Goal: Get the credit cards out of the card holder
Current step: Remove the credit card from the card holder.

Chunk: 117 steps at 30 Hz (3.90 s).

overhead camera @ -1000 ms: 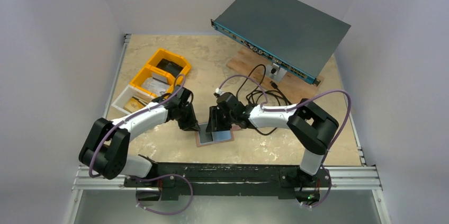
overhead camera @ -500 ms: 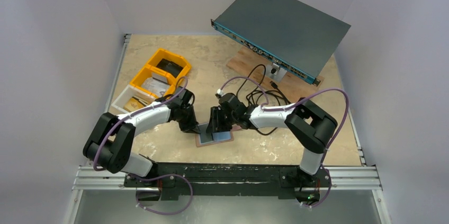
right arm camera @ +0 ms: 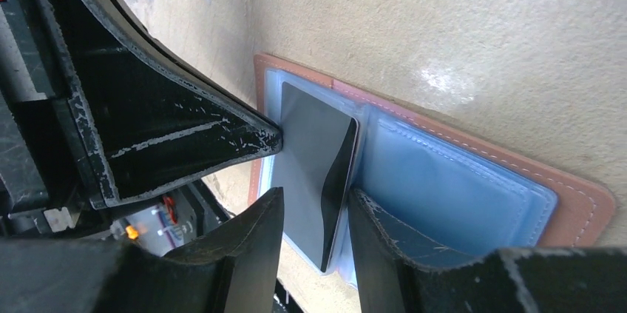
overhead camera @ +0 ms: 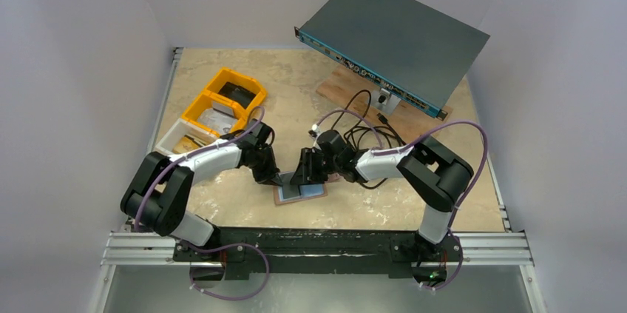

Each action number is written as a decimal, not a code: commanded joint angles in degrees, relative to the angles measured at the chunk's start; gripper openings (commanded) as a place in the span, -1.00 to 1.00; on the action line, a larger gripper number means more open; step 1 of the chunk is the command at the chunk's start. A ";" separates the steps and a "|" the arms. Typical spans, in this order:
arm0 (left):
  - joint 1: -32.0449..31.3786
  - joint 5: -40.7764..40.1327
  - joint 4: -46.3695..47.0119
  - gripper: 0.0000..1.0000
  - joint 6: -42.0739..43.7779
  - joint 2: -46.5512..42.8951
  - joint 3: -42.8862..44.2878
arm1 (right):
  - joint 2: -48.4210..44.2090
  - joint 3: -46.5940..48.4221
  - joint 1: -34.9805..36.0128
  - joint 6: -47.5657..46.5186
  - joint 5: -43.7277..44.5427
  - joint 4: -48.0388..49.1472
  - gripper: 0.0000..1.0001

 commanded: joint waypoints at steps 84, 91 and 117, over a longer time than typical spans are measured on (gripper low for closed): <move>-0.89 -6.35 -2.10 -1.00 1.63 7.89 0.10 | -4.09 -9.55 -6.72 4.63 -3.14 8.55 -0.61; -1.12 -5.74 -1.87 -1.00 2.03 8.16 0.41 | -1.10 -8.24 -6.63 7.39 -5.46 13.11 -0.68; -3.39 -2.24 0.49 -1.00 2.57 7.63 2.80 | 2.07 -4.93 -3.23 7.44 -8.96 14.33 -0.67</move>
